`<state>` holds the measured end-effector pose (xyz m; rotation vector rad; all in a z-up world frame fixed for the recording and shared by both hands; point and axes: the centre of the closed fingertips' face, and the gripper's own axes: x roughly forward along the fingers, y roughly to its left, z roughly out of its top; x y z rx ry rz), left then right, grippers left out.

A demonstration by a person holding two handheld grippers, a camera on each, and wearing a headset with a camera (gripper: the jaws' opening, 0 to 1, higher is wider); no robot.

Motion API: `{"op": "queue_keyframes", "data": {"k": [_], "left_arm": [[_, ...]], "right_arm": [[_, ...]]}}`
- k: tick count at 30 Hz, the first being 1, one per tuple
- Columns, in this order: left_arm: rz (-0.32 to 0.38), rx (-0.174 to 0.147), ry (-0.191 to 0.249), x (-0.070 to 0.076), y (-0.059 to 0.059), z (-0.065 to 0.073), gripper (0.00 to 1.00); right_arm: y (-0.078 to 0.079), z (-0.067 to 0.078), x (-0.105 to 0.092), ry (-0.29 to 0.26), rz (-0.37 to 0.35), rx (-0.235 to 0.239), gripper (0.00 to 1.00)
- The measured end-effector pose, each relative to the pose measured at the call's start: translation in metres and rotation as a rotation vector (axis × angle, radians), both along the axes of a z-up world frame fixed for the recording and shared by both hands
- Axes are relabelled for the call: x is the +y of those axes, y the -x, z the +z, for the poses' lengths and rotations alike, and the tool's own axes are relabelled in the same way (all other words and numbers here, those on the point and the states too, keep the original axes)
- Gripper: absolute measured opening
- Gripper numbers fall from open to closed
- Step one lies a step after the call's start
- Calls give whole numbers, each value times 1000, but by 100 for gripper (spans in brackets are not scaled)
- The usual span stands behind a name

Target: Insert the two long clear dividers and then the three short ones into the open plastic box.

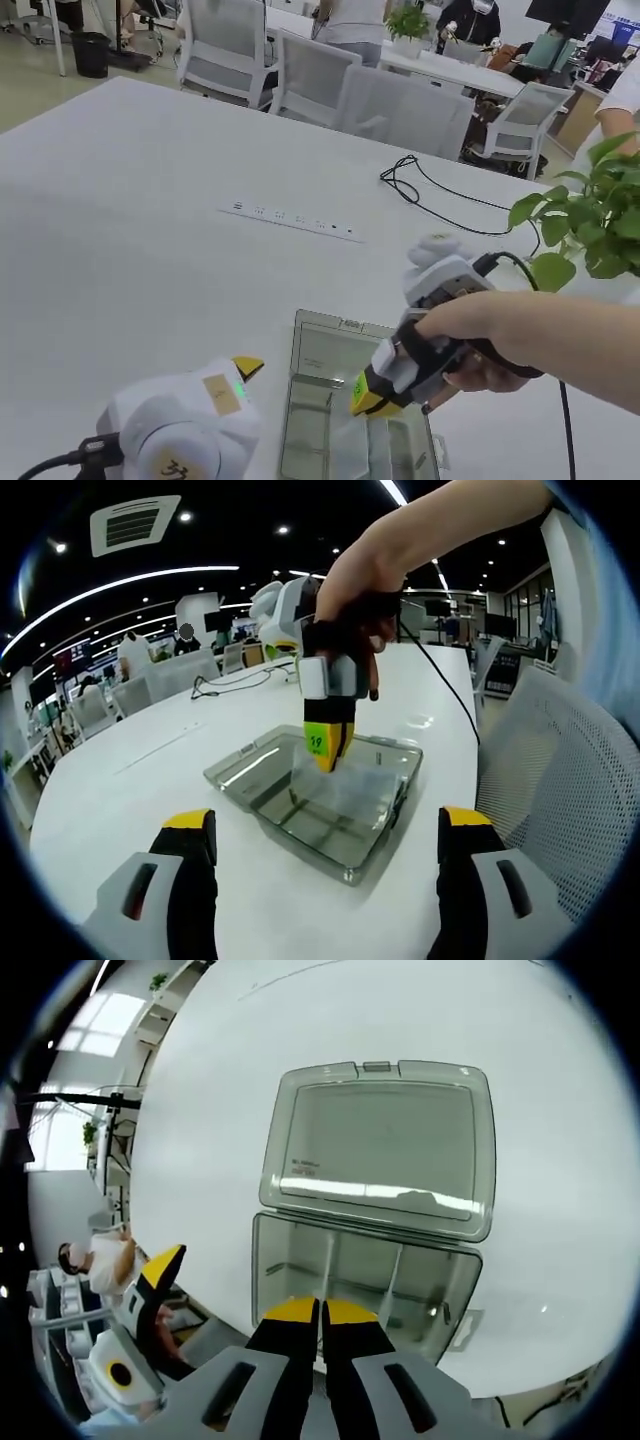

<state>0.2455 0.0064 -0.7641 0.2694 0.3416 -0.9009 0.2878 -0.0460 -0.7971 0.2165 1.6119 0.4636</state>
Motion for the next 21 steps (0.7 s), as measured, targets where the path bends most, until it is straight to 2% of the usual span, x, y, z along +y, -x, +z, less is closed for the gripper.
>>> {"op": "queue_keyframes", "data": {"k": [2,14,21], "left_arm": [[-1,1,-1,0,0,0,93],[-3,2,6,0,-2,1,93],[-10,7,3,-1,0,0,92]], "right_arm": [[0,1,1,6,7,0,3],[1,-1,8,111,158,-36,3],[0,-2,10,134,192,-46,3]]}}
